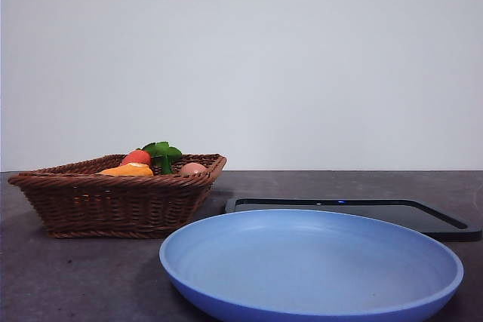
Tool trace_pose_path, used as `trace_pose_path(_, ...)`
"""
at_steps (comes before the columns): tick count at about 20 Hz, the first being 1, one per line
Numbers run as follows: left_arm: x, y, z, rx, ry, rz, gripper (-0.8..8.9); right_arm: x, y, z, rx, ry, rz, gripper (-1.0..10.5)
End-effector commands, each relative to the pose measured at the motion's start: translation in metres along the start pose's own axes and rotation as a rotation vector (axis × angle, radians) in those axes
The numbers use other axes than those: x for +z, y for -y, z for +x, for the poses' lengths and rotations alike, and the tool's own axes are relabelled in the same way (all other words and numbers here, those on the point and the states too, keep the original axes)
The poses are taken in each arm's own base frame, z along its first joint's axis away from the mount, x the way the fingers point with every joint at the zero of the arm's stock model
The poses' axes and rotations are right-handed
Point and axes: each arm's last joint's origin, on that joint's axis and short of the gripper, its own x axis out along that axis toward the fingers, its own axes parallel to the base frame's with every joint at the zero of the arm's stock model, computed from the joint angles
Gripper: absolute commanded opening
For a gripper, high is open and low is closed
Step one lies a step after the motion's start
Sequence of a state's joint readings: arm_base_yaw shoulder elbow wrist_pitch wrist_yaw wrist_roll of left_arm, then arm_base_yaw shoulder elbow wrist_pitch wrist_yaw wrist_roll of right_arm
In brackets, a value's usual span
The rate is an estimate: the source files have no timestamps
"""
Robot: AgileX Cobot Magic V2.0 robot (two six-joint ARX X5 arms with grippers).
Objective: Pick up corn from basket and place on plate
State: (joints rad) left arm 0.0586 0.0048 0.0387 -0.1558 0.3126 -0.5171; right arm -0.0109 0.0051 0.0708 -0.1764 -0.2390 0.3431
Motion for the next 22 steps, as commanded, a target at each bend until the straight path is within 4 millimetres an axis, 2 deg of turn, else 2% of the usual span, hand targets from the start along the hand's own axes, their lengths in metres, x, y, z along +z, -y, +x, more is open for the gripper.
trace_pose_path(1, 0.014, 0.011, -0.006, -0.064, 0.006, -0.041, 0.05, 0.010, -0.005, -0.004, 0.020, 0.013, 0.071, 0.0)
trace_pose_path(6, 0.033, 0.026, -0.015, -0.051, -0.022, -0.044, 0.05, 0.029, -0.015, -0.015, 0.016, -0.006, 0.068, 0.0)
trace_pose_path(13, 0.061, 0.047, -0.022, -0.067, -0.128, 0.030, 0.05, 0.067, -0.032, -0.028, 0.010, -0.026, 0.027, 0.0)
trace_pose_path(17, 0.075, 0.055, -0.021, -0.070, -0.221, 0.088, 0.05, 0.083, -0.038, -0.028, -0.003, -0.129, -0.022, 0.0)
trace_pose_path(22, 0.087, 0.062, -0.016, -0.093, -0.383, 0.148, 0.05, 0.095, -0.043, -0.018, 0.051, -0.337, -0.076, 0.0)
